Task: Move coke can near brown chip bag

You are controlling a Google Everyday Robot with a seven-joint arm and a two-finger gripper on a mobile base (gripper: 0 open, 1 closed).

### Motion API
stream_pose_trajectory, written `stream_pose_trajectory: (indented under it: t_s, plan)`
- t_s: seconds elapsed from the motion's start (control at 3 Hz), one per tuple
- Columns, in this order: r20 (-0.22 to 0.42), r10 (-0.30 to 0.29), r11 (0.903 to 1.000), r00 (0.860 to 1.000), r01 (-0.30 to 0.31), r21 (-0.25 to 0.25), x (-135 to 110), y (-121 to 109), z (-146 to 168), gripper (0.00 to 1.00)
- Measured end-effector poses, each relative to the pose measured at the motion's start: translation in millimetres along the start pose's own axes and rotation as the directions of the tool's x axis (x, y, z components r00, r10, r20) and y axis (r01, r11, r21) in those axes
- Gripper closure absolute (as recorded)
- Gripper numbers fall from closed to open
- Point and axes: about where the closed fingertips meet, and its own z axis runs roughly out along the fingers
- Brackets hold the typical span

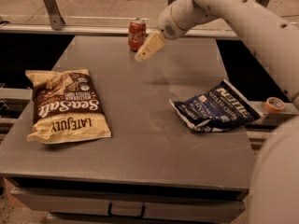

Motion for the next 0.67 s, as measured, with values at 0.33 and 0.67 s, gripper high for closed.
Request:
stream_pose_trajectory:
  t_s: [0.33, 0.67]
  plan:
    - [0.062, 0.073, 0.9963, 0.995, -0.076, 0.041, -17, -26, 42, 0.00]
    - [0.091, 0.155, 0.9795, 0.984, -0.165, 0.116, -13, -54, 64, 0.00]
